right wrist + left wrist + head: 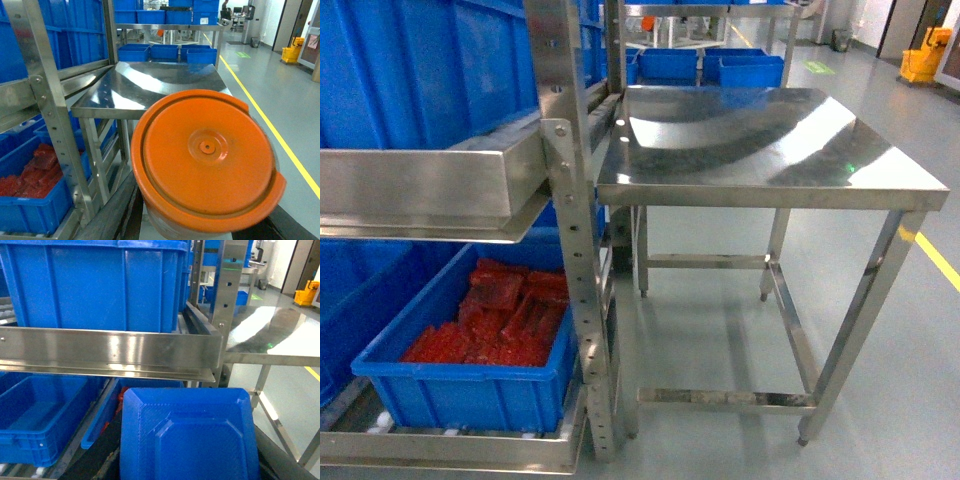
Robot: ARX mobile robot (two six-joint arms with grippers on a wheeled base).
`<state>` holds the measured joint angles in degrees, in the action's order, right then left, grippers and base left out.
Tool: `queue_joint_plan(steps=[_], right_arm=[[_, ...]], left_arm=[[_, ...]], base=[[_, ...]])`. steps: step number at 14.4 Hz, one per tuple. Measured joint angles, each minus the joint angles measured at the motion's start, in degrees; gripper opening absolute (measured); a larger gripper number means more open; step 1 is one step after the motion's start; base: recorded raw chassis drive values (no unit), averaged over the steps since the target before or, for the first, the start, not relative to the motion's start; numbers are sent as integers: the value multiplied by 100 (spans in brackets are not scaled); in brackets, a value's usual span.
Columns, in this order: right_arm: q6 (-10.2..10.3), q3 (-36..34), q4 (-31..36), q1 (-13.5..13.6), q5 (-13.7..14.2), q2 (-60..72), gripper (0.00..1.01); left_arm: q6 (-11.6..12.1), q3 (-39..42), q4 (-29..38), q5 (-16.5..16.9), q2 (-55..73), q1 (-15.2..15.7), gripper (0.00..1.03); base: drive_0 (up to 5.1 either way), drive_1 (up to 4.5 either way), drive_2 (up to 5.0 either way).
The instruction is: Sort blue parts and orange caps into right shelf containers
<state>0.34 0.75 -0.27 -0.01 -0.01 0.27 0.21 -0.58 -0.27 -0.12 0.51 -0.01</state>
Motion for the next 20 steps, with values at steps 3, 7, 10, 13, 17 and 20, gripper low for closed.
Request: queue_joint_plan(steps=[3, 7, 10, 13, 17, 20], right_arm=[[0, 0, 0, 0, 0, 0, 43], [0, 0, -2, 0, 0, 0, 43], [0, 0, -11, 0, 0, 0, 43], [0, 0, -20, 0, 0, 0, 43], [0, 0, -17, 0, 2, 0, 43], [0, 0, -11, 0, 0, 0, 43]], left_arm=[[0, 0, -17, 9, 0, 0, 43], [0, 0, -15, 7, 0, 0, 43], [0, 0, -15, 9, 0, 0, 43], [0, 0, -17, 9, 0, 0, 43], [0, 0, -4, 11, 0, 0, 43], [0, 0, -9, 11, 0, 0, 43]], base=[[-503, 242, 242], [-502, 243, 243], [-501, 245, 245], [-500, 246, 246], [-507, 238, 238], [-507, 239, 239]])
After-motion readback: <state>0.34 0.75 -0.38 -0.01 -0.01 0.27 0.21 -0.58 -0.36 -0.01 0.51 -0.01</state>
